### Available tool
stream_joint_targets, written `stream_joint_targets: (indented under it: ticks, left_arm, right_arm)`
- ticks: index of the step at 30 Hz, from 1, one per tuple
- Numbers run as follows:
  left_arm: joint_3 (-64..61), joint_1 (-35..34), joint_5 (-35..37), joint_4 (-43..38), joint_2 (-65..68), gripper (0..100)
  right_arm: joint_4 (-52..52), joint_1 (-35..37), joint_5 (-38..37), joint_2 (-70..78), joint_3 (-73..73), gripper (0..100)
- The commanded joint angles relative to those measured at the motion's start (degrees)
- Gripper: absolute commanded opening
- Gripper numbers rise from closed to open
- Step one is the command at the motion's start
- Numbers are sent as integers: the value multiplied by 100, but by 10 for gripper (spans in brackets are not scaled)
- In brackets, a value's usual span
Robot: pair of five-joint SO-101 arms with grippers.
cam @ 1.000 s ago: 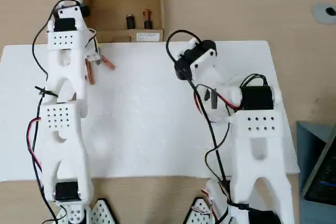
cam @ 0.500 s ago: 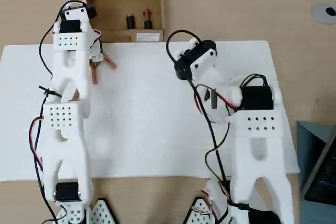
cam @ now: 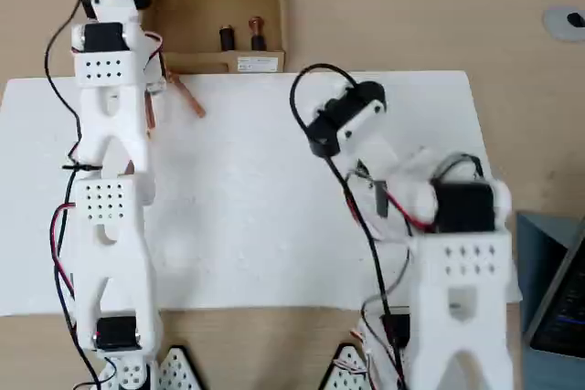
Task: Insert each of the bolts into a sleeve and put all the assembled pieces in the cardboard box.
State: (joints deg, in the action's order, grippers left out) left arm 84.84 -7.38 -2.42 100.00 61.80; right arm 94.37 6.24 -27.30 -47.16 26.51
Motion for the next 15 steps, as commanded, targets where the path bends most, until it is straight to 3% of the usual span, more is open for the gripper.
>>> stream_joint_targets:
  ticks: [1, 10, 15]
  left_arm:
    - [440, 167, 0, 62, -646, 1]
    - [316, 659, 0, 62, -2088, 0]
    - [-677, 1064, -18, 62, -3363, 0]
  right_arm:
    - [167, -84, 9, -505, -330, 10]
    - [756, -101, 334, -1086, -330, 9]
    - [686, -101, 703, -1516, -330, 9]
